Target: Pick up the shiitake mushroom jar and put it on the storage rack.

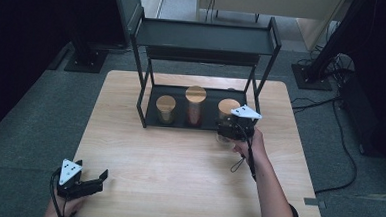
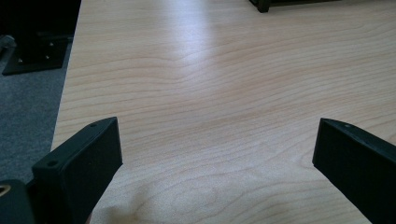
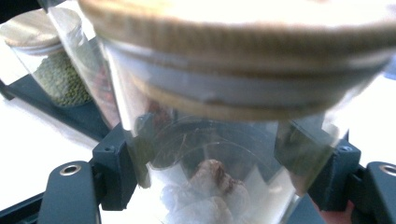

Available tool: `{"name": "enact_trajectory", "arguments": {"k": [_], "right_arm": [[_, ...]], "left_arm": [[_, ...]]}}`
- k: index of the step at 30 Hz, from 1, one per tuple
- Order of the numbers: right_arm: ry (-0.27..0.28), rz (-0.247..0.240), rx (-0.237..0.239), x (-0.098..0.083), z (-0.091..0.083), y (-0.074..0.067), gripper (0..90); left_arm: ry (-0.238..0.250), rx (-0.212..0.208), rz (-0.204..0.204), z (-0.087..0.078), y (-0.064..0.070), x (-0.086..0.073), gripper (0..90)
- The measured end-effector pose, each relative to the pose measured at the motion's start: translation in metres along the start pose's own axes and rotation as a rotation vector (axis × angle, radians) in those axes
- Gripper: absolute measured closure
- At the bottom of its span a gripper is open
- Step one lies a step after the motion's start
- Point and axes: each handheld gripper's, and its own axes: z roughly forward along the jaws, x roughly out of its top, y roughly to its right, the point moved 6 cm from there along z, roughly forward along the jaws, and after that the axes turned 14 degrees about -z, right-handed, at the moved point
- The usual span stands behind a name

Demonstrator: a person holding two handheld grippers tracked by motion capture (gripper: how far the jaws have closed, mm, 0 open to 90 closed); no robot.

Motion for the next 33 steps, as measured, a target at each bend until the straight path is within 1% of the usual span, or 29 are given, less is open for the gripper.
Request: {"name": "enact_trajectory", "arguments": {"k": [8,17,21,26,28,33], "right_arm": [[-0.004,-0.005,-0.014,0.012,0.009,0.006,24.9],[-0.013,0.009,-0.045,0.018,0.028,0.018,24.9],[-0.02,0.007,-0.056,0.017,0.039,0.02,24.9],[-0.03,0.029,-0.066,0.014,0.05,0.024,24.9],[-0.019,0.033,-0.067,0.013,0.051,0.024,24.8],[-0.012,0.038,-0.071,0.011,0.052,0.024,24.8]], "left_arm": [[0.002,-0.003,-0.001,0.0,0.0,0.0,1.5],[0.001,-0.005,-0.003,0.0,0.0,0.0,1.5],[0.001,-0.005,-0.002,0.0,0.0,0.0,1.5],[0.001,-0.006,-0.002,0.0,0.0,0.0,1.5],[0.002,-0.006,-0.002,0.0,0.0,0.0,1.5],[0.0,-0.007,-0.001,0.0,0.0,0.0,1.5]]}}
